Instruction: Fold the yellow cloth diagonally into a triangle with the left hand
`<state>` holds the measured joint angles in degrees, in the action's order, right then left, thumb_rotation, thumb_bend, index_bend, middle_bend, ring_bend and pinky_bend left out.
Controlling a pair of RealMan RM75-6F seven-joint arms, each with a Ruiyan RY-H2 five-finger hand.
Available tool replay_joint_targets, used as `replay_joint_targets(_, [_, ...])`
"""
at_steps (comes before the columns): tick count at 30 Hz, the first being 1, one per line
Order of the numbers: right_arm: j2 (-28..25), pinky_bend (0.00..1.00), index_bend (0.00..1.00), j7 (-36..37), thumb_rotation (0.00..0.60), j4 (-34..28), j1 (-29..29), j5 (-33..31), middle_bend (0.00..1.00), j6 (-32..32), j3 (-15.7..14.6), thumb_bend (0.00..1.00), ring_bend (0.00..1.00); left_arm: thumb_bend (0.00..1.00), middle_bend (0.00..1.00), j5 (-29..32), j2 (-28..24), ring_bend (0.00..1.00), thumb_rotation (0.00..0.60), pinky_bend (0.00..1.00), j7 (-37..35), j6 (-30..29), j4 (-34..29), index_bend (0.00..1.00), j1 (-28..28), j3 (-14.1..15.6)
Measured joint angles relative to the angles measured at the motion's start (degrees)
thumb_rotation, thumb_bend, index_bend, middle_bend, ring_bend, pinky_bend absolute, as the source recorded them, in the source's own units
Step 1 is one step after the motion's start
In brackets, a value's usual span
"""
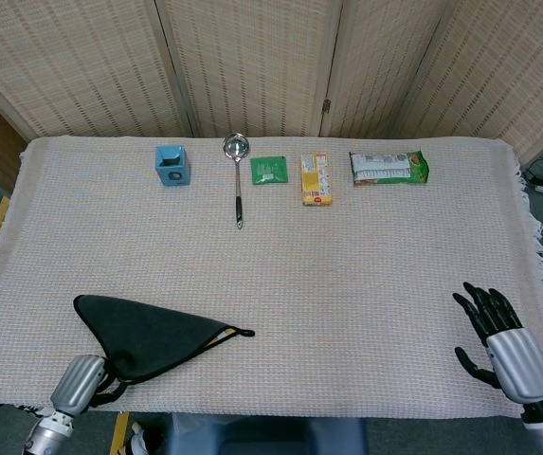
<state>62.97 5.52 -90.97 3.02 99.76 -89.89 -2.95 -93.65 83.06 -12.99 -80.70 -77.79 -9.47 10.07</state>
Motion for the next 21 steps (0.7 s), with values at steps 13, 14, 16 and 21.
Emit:
replay_joint_targets(13, [0.0,0.00,0.00,-0.1,0.600,-0.1,-0.1,-0.3,0.00,0.0,0.1,0.41,0.00,0.46,1.00,2.0,-7.0,1.00,0.600,1.00,1.1,2.4,-3.2,0.20,-0.6,-1.3])
replay_joint_targets(14, [0.0,0.00,0.00,-0.1,0.600,-0.1,-0.1,-0.3,0.00,0.1,0.0,0.41,0.00,0.46,1.00,2.0,-7.7,1.00,0.600,1.00,1.0,2.4,-3.8,0.20,-0.6,-1.4])
replay_joint_targets(16, [0.1,0.00,0.00,-0.2,0.600,-0.2,0.0,-0.2,0.00,0.2,0.0,0.41,0.00,0.46,1.00,2.1,-8.8,1.00,0.600,1.00,0.8,1.7,-4.8,0.20,-0.4,-1.7])
replay_joint_targets(21, [0.1,0.00,0.00,-0.3,0.600,-0.2,-0.1,-0.2,0.00,-0.1,0.1,0.41,0.00,0.44,0.80,1.3,-10.6,0.79,0.600,0.82,0.4,-2.9,-6.1,0.19,0.6,-3.0])
